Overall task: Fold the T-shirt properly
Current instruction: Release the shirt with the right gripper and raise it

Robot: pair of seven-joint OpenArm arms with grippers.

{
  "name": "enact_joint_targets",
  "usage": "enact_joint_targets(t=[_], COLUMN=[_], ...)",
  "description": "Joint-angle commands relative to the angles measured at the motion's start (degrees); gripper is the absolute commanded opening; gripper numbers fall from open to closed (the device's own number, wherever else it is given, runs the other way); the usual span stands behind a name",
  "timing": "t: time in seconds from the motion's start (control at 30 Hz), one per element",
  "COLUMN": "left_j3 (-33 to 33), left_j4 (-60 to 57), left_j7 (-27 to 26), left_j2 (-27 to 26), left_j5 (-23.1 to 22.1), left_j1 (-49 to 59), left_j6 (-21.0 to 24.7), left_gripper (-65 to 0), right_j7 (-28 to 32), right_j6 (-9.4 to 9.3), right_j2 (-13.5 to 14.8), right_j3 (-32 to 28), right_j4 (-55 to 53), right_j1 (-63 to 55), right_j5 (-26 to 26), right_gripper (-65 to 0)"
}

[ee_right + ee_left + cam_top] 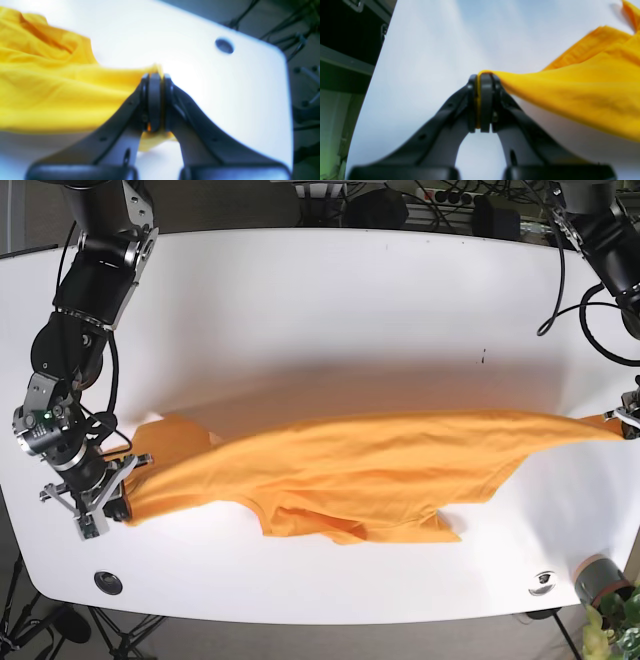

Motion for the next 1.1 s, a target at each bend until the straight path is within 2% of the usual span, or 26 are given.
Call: enact_joint_targets(t=[0.0, 0.17, 0.33, 0.5, 0.67, 1.07], left_j3=[-0.14, -0.75, -3.39, -3.83, -4.00, -4.00], left_j4=[1.33, 1.24, 1.33, 1.33, 1.33, 1.07], left_j7=[-2.94, -4.08, -4.08, -4.08, -4.26, -9.62], left_j2=[-1.57, -1.66, -1.66, -1.66, -1.57, -1.31], left_j5=[-1.21, -0.86, -0.86, -1.04, -0.86, -0.86], left_j1=[0.85, 4.72, 8.77, 11.76, 14.74, 22.92], left_j6=[-0.28, -3.79, -4.14, -4.32, -7.13, -7.40], left_gripper=[-65.0, -65.0, -65.0, -65.0, -65.0, -65.0], right_j7=[1.75, 1.75, 1.75, 1.75, 1.75, 1.75], right_j6=[-0.01, 0.08, 0.08, 0.17, 0.17, 0.25], right_j2=[-0.08, -0.87, -0.96, -2.98, -3.51, -3.60], right_j3=[1.82, 3.05, 4.10, 6.04, 8.32, 14.12], right_j4=[3.39, 6.11, 9.10, 9.98, 10.16, 10.24], right_j1=[-0.69, -5.53, -10.98, -14.85, -18.72, -27.07], right_j5=[1.05, 1.05, 1.05, 1.05, 1.05, 1.05], right_gripper=[-65.0, -65.0, -65.0, -65.0, -65.0, -65.0])
